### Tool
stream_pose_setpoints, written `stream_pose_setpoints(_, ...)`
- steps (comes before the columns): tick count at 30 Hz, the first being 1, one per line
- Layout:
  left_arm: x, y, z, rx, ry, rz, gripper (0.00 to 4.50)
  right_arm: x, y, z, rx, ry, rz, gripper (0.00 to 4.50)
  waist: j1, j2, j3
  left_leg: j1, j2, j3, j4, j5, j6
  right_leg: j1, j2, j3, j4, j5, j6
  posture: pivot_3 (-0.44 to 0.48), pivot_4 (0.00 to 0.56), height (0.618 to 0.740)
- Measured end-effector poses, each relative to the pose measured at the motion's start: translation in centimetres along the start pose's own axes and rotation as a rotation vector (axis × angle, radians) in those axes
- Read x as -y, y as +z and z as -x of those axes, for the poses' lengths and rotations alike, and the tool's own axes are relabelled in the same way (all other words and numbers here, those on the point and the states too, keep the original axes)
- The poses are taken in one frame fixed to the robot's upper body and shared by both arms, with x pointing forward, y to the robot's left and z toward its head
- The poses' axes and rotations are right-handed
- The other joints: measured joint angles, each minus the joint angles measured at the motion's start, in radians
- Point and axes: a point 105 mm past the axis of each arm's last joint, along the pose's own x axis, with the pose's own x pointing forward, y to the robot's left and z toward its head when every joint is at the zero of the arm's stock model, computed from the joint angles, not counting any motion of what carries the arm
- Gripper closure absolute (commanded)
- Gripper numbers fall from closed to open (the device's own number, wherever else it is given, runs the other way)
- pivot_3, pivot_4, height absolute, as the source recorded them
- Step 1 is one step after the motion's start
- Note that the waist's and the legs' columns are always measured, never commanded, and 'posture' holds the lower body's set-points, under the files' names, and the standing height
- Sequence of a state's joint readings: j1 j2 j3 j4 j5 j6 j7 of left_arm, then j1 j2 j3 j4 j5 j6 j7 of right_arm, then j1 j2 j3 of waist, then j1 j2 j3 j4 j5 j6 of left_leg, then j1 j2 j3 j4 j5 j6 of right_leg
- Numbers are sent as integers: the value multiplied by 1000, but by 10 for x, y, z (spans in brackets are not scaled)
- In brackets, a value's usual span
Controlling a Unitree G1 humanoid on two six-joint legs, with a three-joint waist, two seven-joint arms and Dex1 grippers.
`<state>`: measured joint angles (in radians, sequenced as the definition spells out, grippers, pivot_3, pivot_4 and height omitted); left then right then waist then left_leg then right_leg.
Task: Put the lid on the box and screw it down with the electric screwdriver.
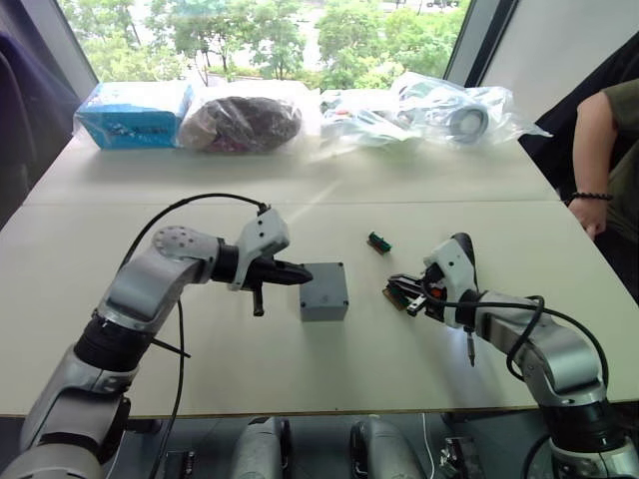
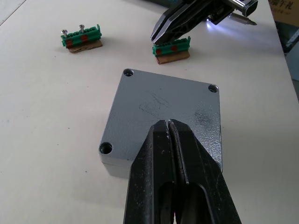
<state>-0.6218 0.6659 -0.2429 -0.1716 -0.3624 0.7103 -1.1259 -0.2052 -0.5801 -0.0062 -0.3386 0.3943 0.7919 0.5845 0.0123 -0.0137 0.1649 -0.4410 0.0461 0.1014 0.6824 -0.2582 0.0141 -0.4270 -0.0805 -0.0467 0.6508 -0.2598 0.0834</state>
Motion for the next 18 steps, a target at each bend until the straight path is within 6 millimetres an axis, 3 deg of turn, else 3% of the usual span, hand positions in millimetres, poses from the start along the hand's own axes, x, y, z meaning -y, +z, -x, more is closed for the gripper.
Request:
stream_pose_setpoints(4, 0, 1, 1, 10, -1, 9, 4500, 0, 7, 2, 24, -1, 11, 4422, -1, 0, 0, 0, 0, 0, 0, 0, 0, 0, 0, 0, 0, 0, 0, 0, 150, 740)
stream_pose_setpoints(9, -7, 4, 7, 42, 24, 34, 4500, -2, 50, 9, 139, 21, 92, 4422, -1, 0, 0, 0, 0, -1, 0, 0, 0, 0, 0, 0, 0, 0, 0, 0, 150, 740)
stream_pose_setpoints(12, -11, 0, 10, 39, 36, 56, 4500, -17, 69, 7, 182, 84, 120, 4422, -1, 0, 0, 0, 0, 0, 0, 0, 0, 0, 0, 0, 0, 0, 0, 0, 150, 740)
stream_pose_setpoints(15, -13, -2, 12, 34, 45, 61, 4500, -28, 67, 2, 167, 128, 131, 4422, 1, 0, 0, 0, 0, 0, 0, 0, 0, 0, 0, 0, 0, 0, 0, 0, 150, 740)
stream_pose_setpoints(18, -14, -2, 14, 36, 52, 63, 4500, -23, 53, -1, 130, 116, 97, 4422, 1, 0, 0, 0, 0, 0, 0, 0, 0, 0, -1, 0, 0, 0, 0, 0, 150, 740)
